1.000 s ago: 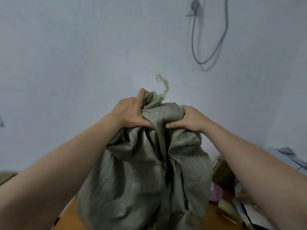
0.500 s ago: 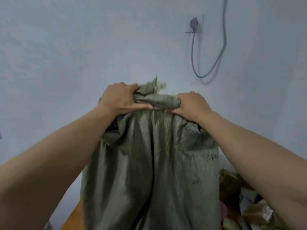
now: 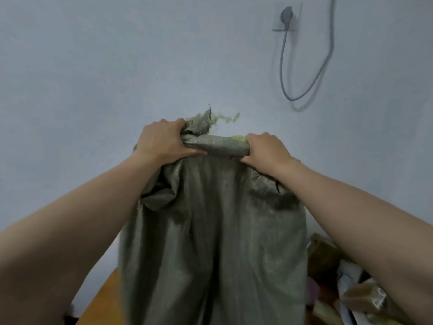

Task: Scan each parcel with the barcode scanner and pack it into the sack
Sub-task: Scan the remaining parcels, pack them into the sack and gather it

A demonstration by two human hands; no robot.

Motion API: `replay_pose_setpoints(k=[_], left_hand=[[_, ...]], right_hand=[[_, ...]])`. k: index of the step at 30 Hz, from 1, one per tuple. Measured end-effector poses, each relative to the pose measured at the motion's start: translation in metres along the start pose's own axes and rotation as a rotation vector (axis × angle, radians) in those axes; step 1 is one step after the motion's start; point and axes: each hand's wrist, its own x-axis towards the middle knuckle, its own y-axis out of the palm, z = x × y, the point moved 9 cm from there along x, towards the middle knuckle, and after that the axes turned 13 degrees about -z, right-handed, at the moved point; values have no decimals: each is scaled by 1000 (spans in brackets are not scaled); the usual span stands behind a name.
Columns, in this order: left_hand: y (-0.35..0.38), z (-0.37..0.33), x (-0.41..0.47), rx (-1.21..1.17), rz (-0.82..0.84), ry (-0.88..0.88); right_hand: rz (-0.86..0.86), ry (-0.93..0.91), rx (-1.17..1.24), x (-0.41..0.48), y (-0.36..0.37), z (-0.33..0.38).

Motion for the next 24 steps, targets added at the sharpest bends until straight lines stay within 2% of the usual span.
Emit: replay_pose_setpoints(k=[5, 7, 10, 14, 16, 18, 21, 22, 24], left_hand=[[-38, 20, 34, -9, -193, -101], [-38, 26, 29, -1, -181, -101], [-32, 42, 20, 30, -128, -103], [-29, 49, 30, -91, -193, -195], [-18, 55, 28, -108, -133, -197], [-21, 62, 27, -81, -146, -185], [-31, 68, 31, -135, -208, -258], [-26, 68, 30, -181, -171, -281], [-4, 70, 15, -292, 3, -319]], right_hand=[[-249, 125, 158, 52, -37, 4], [-232, 121, 264, 49, -27, 14], [-165, 66, 183, 47, -2, 25], [-277, 140, 273, 81, -20, 18], [-201, 77, 262, 84, -15, 28], [-156, 25, 188, 85, -11, 32], [-267, 95, 222, 95, -21, 31], [-284, 119, 246, 94, -21, 33], [-218, 112, 263, 82, -6, 38]])
